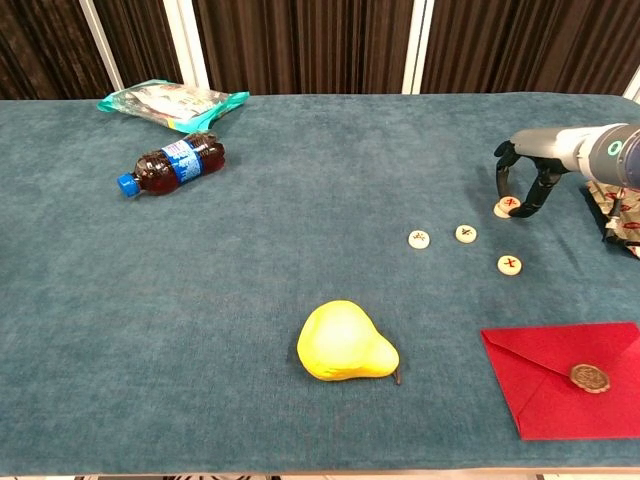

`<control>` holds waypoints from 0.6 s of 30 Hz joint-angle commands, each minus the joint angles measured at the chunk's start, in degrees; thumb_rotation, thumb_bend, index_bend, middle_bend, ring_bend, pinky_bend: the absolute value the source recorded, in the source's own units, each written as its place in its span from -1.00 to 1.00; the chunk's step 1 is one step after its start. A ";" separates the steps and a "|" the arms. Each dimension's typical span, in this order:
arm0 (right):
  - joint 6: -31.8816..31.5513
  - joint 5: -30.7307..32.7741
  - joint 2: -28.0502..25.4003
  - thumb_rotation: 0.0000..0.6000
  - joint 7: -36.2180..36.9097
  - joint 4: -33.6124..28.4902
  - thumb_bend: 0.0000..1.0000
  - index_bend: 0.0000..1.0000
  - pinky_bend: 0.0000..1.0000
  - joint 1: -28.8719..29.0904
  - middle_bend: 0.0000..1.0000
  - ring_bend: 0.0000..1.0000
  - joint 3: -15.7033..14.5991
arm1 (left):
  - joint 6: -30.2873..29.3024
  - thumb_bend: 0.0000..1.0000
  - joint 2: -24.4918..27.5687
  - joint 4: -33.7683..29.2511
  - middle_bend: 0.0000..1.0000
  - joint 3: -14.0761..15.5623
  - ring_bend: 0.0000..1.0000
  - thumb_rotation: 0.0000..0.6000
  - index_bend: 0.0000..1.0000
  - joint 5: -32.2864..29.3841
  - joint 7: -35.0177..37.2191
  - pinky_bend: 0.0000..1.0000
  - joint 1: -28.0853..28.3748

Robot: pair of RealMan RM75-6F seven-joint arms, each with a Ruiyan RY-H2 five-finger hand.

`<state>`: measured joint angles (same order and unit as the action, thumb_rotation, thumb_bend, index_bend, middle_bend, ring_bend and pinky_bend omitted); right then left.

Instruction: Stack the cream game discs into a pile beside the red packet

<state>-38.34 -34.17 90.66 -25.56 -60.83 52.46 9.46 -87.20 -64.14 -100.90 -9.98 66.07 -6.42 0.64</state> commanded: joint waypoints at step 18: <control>0.56 1.62 0.17 1.00 -0.59 0.29 -0.24 -0.11 -1.00 0.76 -1.00 -1.00 -0.18 | 0.13 0.26 0.07 -0.23 -1.00 0.05 -1.00 1.00 -0.90 -0.14 -0.06 -1.00 0.01</control>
<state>-37.78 -32.55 90.84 -26.15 -60.54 53.22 9.28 -87.07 -64.07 -101.13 -9.93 65.93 -6.48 0.66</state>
